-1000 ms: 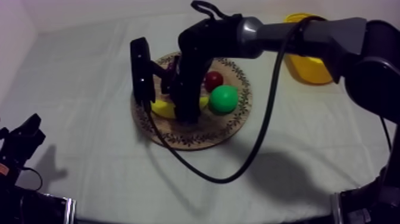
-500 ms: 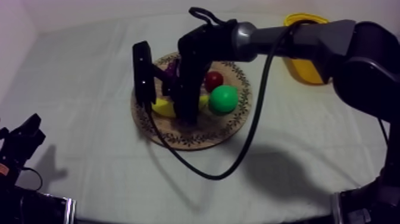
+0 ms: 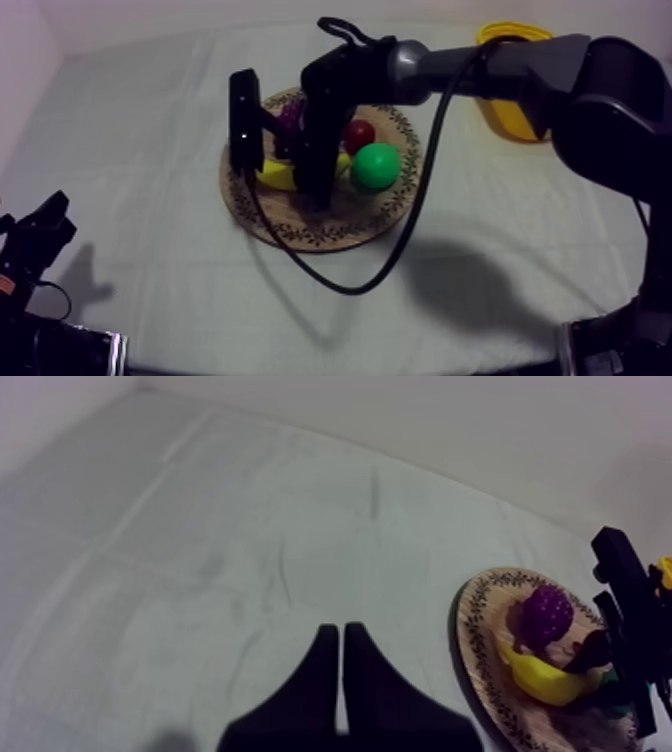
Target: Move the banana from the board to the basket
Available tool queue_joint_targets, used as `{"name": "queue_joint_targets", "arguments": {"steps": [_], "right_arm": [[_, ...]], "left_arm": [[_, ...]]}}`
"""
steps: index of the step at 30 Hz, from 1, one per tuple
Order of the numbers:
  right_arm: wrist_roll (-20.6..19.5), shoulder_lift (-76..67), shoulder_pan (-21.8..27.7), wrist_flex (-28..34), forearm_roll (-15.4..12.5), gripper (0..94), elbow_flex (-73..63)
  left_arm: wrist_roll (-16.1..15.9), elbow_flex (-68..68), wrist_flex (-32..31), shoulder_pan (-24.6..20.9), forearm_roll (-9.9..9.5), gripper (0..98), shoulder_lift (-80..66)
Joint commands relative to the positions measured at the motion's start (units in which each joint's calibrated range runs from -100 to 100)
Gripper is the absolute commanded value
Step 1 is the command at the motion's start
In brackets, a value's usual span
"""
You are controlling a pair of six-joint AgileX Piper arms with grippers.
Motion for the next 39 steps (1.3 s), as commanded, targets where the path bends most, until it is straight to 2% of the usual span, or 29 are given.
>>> {"name": "queue_joint_targets", "arguments": {"steps": [1, 11, 19, 25, 31, 39], "right_arm": [[-0.17, 0.08, 0.13, 0.27, 0.11, 24.7, -0.37], [0.46, -0.9, 1.79, 2.17, -0.26, 24.1, -0.86], [2.55, -9.92, 4.49, 12.06, -2.25, 24.3, -0.61], [1.93, -17.9, 6.74, 17.53, -3.07, 24.5, -0.8], [0.55, -22.63, 11.03, 20.39, -3.05, 24.8, -3.36], [-1.49, -23.72, 19.64, 24.12, -2.81, 25.0, -12.28]], "left_arm": [[-0.01, 0.03, 0.01, 0.0, -0.01, 0.1, -0.03], [-0.01, 0.03, 0.01, 0.0, -0.01, 0.1, -0.03], [-0.01, 0.03, 0.01, 0.0, -0.01, 0.1, -0.03], [-0.01, 0.03, 0.01, 0.0, -0.01, 0.1, -0.03], [-0.01, 0.03, 0.01, 0.0, -0.01, 0.1, -0.03], [-0.01, 0.03, 0.01, 0.0, -0.01, 0.1, -0.03]]}}
